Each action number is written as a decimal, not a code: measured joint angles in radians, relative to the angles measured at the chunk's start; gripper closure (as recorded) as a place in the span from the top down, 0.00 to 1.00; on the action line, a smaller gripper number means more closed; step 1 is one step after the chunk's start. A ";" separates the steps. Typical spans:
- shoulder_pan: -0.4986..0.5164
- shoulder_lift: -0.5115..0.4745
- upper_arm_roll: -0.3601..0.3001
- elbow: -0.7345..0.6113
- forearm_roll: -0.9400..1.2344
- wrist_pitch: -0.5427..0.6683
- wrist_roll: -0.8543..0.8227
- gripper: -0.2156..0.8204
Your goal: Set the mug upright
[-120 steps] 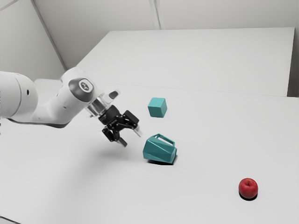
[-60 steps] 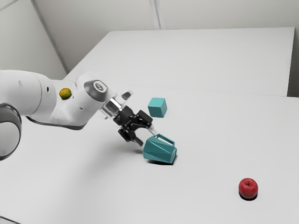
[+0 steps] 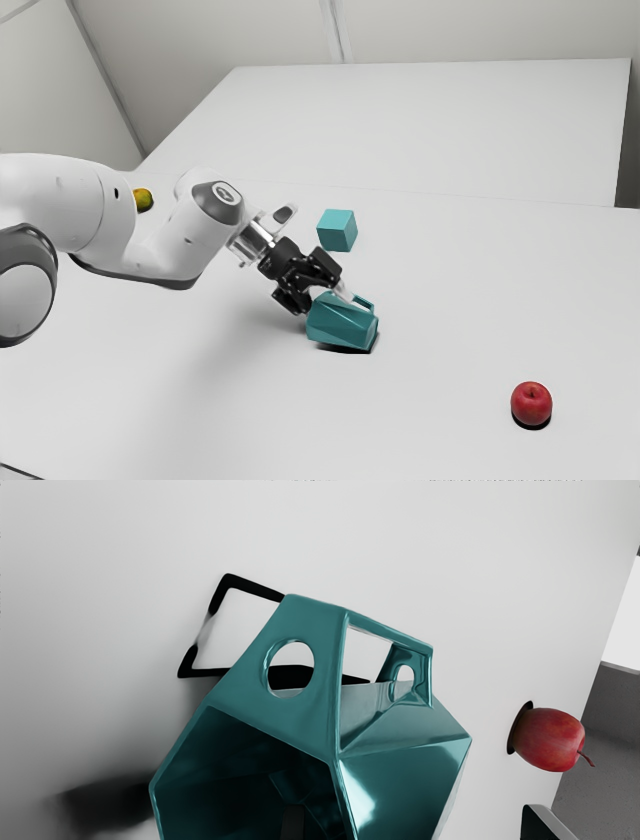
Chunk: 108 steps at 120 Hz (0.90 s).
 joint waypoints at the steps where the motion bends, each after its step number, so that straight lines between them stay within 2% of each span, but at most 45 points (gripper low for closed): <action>1: 0.000 0.000 0.000 0.000 0.000 0.000 0.001 0.59; 10: 0.001 -0.001 0.000 -0.001 -0.006 -0.001 0.005 0.46; 28: 0.000 -0.002 0.000 -0.002 -0.036 -0.003 0.013 0.25; 45: -0.011 -0.005 -0.001 0.000 -0.056 -0.003 0.019 0.14; 72: -0.025 -0.020 -0.001 -0.001 -0.078 -0.001 0.028 0.07; 108: -0.031 -0.121 0.000 -0.037 0.003 0.019 0.029 0.05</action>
